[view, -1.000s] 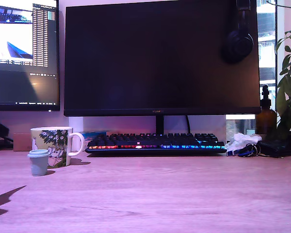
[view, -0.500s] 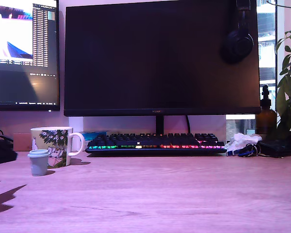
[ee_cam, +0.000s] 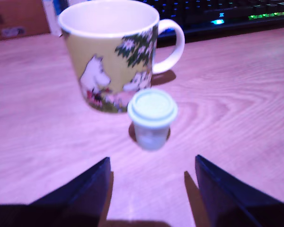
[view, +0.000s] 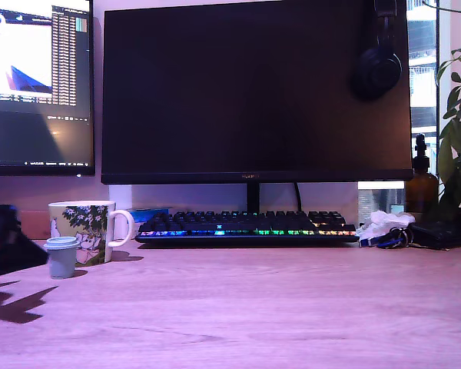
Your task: Pick up the coffee capsules on the table and drop them inside the coffee cup
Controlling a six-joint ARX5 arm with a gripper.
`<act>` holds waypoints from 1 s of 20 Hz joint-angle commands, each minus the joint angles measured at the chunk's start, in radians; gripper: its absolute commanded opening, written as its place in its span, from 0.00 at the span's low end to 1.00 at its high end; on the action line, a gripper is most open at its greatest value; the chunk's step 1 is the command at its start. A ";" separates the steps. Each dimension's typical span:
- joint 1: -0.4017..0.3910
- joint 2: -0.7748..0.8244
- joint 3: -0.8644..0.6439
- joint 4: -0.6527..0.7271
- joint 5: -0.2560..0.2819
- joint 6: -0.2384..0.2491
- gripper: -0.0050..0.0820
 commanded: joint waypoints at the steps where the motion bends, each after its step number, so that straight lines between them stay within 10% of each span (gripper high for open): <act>1: -0.005 0.031 0.018 0.008 0.007 0.013 0.65; 20: -0.006 0.241 0.201 0.006 0.089 0.035 0.53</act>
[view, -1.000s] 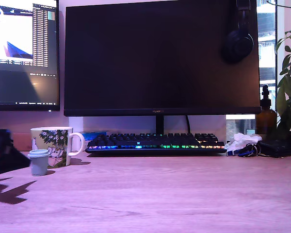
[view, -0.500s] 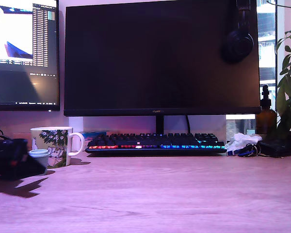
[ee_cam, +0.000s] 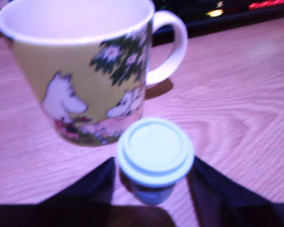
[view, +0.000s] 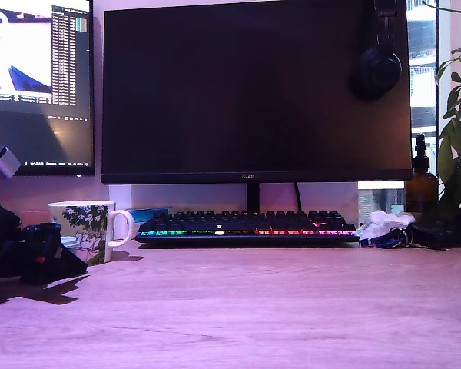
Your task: Pick up the coffee capsules on the table and drop them inside the coffee cup
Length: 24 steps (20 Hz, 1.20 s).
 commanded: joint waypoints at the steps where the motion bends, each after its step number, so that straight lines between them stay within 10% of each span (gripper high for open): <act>1: -0.006 0.013 -0.002 0.006 0.004 0.002 0.53; 7: -0.006 0.013 -0.002 0.006 0.004 0.003 0.22; 18: -0.006 -0.073 -0.030 -0.051 0.087 -0.058 0.22; 24: -0.006 -0.320 -0.032 -0.324 0.098 -0.058 0.22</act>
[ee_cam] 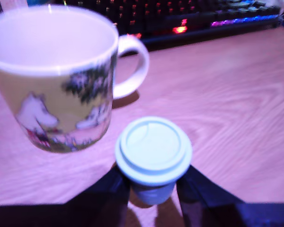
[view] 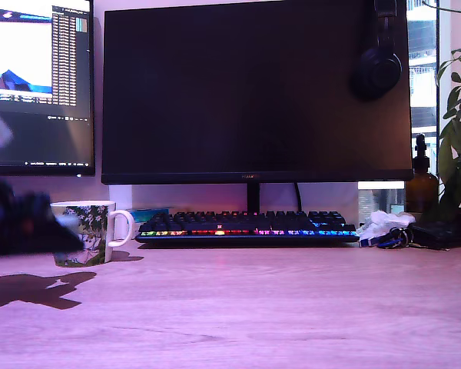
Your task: Pick up the coffee capsules on the table and drop them inside the coffee cup
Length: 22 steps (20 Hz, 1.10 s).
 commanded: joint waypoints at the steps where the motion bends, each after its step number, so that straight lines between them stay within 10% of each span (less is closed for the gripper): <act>1: -0.006 -0.087 -0.011 -0.072 0.003 -0.005 0.22; 11: -0.006 -0.342 0.027 -0.354 -0.006 -0.058 0.22; 22: -0.006 -0.270 0.440 -0.838 -0.105 -0.058 0.22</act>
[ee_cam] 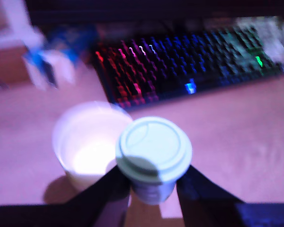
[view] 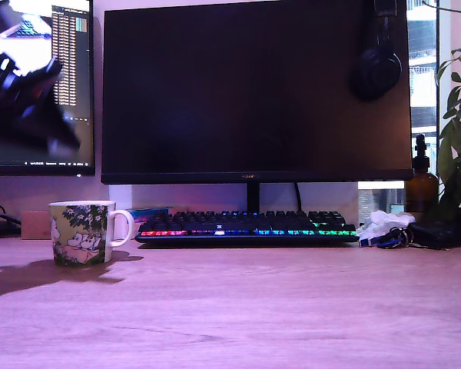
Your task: Pick up the coffee capsules on the table and drop them inside the coffee cup
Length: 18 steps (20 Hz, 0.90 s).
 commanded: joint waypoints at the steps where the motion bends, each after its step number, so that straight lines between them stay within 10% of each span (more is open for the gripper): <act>1: -0.006 0.060 0.043 -0.014 -0.010 -0.005 0.22; 18: -0.006 0.364 0.330 -0.224 -0.166 -0.027 0.23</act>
